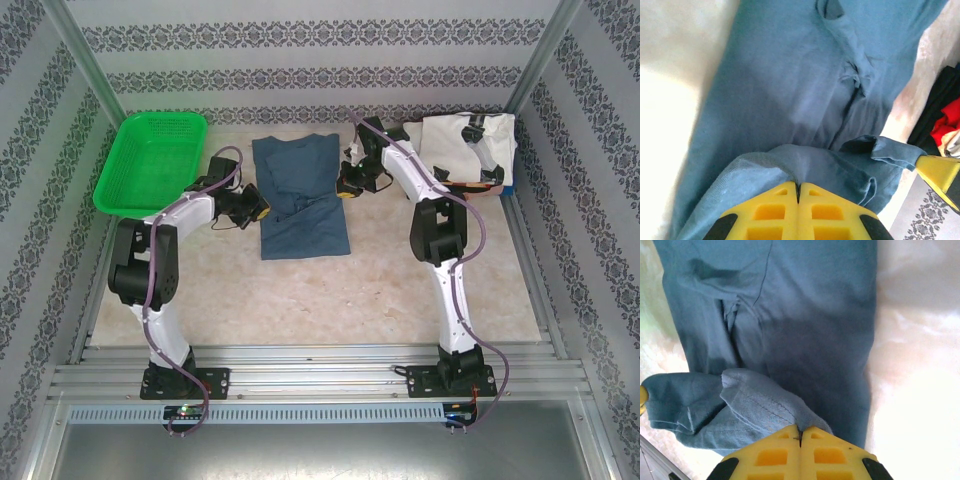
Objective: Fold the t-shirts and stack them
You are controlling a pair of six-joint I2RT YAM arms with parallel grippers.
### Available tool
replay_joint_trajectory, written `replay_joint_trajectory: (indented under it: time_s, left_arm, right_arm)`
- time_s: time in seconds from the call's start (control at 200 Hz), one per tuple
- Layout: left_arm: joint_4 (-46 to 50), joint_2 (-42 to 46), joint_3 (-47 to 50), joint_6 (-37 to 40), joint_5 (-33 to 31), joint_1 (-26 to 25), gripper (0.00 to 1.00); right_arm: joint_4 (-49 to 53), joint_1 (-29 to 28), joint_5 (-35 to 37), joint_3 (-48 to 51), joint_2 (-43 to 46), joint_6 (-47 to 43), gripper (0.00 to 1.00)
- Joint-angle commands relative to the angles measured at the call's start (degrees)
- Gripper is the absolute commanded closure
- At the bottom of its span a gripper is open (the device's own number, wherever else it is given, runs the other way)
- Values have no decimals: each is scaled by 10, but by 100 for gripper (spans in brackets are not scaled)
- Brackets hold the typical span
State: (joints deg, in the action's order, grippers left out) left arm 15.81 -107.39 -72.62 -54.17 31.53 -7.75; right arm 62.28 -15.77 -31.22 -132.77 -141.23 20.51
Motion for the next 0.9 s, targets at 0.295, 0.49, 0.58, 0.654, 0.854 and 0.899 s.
replay_joint_trajectory:
  time_s: [0.295,0.49,0.58,0.654,0.854,0.899]
  left_arm:
    - [-44,-50,-46,5,13,13,100]
    - [-90,-45,-43,-23,10,19,72]
    - [-98,-39,-69,-34,2,23,59]
    - [-85,-28,-101,-33,-17,26,51]
    - [-46,31,-135,-11,-54,29,42]
    - [-29,48,-130,-1,-50,28,40]
  right_arm:
    - [-22,10,-31,-63,-67,40,91]
    - [-54,23,-30,-68,-65,65,76]
    - [-97,42,-45,-76,-52,103,63]
    - [-140,59,-60,-77,-32,133,54]
    - [-142,88,-92,-52,50,108,50]
    - [-131,91,-98,-15,79,92,50]
